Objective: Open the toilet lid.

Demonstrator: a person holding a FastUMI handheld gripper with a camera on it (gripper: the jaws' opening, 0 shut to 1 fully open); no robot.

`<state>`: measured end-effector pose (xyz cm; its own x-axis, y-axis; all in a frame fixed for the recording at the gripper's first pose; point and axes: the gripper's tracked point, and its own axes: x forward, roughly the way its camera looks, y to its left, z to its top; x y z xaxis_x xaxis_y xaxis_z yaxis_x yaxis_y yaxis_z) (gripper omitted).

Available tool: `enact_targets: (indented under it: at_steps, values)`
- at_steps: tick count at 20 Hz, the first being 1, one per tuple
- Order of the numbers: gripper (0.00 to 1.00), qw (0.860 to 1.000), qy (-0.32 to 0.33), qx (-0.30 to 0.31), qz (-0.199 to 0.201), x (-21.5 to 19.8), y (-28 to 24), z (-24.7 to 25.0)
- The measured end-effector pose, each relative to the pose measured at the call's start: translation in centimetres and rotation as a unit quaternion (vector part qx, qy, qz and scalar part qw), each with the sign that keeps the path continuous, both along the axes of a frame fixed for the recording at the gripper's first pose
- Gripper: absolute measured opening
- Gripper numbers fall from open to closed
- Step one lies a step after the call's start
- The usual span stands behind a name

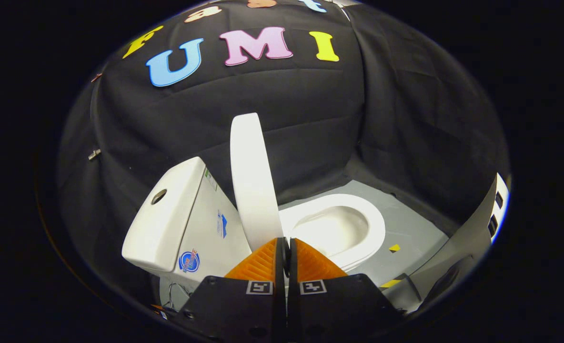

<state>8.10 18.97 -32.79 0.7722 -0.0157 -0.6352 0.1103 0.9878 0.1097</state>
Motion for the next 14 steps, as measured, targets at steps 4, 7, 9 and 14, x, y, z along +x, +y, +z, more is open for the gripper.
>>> enact_targets:
  at_steps: [4, 7, 9, 14]
  values:
    - [0.07, 0.999, -0.023, -0.032, 0.014, -0.4, 2.7, 0.2]
    - [0.07, 0.998, -0.030, -0.046, 0.030, -1.0, 4.9, 0.2]
    - [0.08, 0.997, -0.033, -0.051, 0.042, -1.1, 6.4, 0.2]
    - [0.07, 0.995, -0.028, -0.050, 0.076, -2.1, 9.9, -0.2]
